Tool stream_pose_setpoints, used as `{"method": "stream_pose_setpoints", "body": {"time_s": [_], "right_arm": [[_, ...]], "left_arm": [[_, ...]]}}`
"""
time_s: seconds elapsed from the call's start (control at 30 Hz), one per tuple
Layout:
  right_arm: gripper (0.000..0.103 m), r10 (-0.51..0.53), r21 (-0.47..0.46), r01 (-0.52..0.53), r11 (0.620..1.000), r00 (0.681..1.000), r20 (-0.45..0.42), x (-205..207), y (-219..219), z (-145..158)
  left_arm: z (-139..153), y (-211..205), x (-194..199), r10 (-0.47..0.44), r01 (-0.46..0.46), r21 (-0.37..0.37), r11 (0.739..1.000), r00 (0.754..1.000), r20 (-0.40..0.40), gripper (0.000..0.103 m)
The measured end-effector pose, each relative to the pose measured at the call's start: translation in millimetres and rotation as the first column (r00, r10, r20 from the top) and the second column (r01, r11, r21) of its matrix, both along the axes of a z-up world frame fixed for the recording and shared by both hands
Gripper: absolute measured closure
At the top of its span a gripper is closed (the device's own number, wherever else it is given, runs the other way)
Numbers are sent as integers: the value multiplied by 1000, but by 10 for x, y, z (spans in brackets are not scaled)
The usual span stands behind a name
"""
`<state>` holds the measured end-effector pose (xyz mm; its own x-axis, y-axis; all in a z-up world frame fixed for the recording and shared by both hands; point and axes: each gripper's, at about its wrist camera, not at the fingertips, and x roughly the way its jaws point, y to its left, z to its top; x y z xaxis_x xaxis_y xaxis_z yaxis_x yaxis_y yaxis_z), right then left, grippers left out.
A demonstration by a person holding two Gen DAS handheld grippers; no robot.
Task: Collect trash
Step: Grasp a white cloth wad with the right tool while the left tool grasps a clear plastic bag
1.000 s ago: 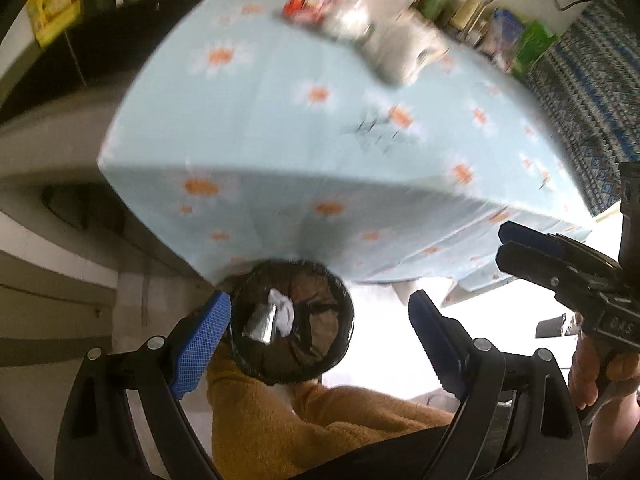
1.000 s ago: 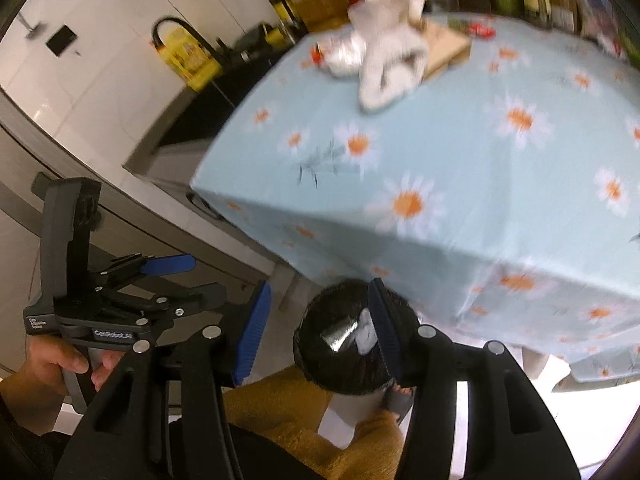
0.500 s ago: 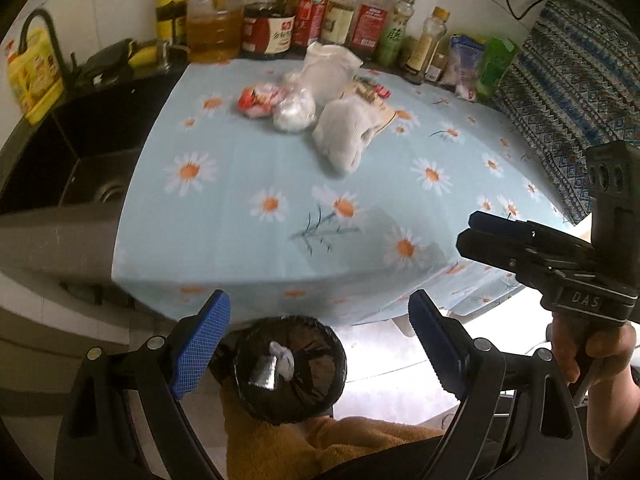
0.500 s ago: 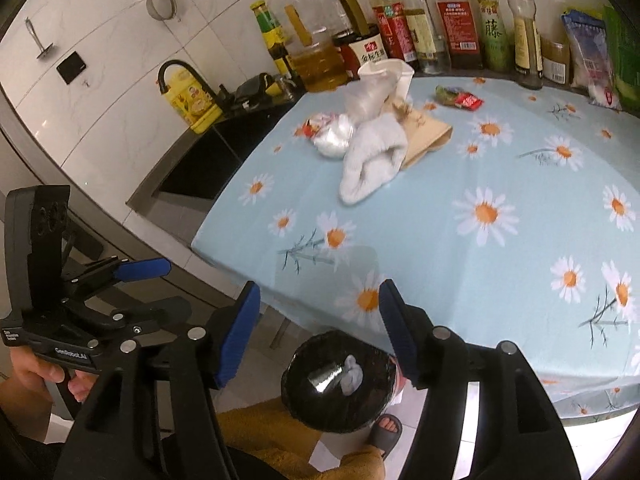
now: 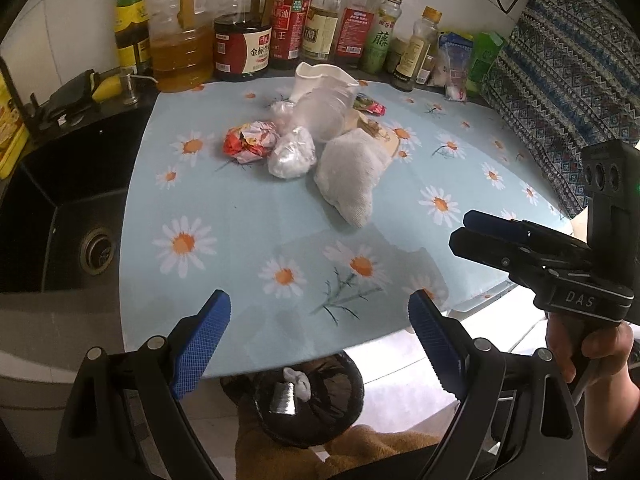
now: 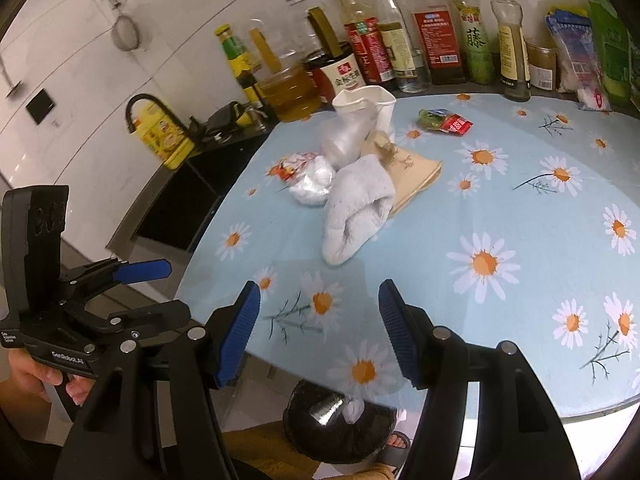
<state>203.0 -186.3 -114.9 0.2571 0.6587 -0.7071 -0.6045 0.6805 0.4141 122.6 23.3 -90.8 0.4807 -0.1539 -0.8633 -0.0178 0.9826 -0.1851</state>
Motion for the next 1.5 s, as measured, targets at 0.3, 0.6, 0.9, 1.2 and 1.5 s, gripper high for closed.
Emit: {"method": "stream_pose_setpoints", "body": {"time_s": [0.3,0.6,0.9,1.2,1.5], "right_arm": [[41,-92,-41,91,995,995,-33,305,369,-188],[50,-146,-93,141,986,988,-48,627,717,-363],[81,-198,-124,187,974,976,-84,786,817,-537],[86,-200,-74,196,978,978,-60,620,707,-393],[86,-231,-55,228,972,972,-54,458,464,-243]], "left_arm": [[-115,356,236,-30,30,-39,999,999,-19,15],[-255,667,366,-30,27,-77,997,999,-41,15],[-374,767,459,-55,48,-100,994,996,-68,15],[-412,702,524,-84,76,-108,991,994,-71,15],[-443,592,700,-120,114,-87,990,991,-65,15]]}}
